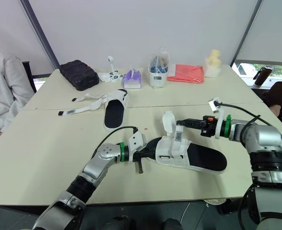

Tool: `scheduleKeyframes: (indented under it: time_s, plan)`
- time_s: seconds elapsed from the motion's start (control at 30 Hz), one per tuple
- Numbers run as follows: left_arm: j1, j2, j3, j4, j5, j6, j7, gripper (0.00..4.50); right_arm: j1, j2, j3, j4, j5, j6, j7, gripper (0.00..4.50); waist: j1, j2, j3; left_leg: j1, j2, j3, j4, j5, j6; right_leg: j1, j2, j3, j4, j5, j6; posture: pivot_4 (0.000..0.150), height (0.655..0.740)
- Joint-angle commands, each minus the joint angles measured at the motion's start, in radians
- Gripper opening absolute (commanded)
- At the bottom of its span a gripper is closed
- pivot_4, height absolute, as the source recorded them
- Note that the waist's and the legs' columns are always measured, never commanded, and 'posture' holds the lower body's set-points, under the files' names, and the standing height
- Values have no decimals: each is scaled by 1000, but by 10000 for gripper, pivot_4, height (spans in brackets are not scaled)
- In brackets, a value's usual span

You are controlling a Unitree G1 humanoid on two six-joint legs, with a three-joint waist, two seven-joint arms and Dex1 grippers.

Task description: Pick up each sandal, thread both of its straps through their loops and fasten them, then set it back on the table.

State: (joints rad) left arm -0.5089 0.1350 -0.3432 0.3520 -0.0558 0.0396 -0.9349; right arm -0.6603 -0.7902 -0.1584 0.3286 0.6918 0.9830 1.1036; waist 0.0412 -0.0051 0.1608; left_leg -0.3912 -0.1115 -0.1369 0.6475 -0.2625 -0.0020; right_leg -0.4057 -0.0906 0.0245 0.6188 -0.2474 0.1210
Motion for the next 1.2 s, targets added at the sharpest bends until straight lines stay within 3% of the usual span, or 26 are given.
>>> scheduleKeyframes:
  time_s: [0.03,0.47,0.7,1.07,1.2]
  plan:
    - [20,3,-29,40,25,28,2,0,14,-10,-86,-64,46,22,-28,772,0,0,0,0,0,0,0,0,0,0,0,0,0,0,0,1500,7400]
    - [5,-5,-32,63,26,14,-7,0,37,47,-120,-62,30,-11,-131,772,0,0,0,0,0,0,0,0,0,0,0,0,0,0,0,1500,7400]
    - [7,-7,-30,60,25,15,-4,0,62,42,0,-6,-98,-51,-162,772,1,0,0,0,-1,0,1,0,0,0,-1,0,0,0,0,1500,7400]
    - [15,-5,-25,51,24,22,5,0,104,46,71,-32,-159,-64,-139,772,0,1,-1,0,-1,0,1,0,0,0,-1,0,0,0,0,1500,7400]
    - [13,-5,-25,54,24,21,5,0,38,79,-17,-8,-142,-139,-185,19523,-1,2,-1,0,-1,0,1,0,0,0,0,0,0,0,1,1500,7400]
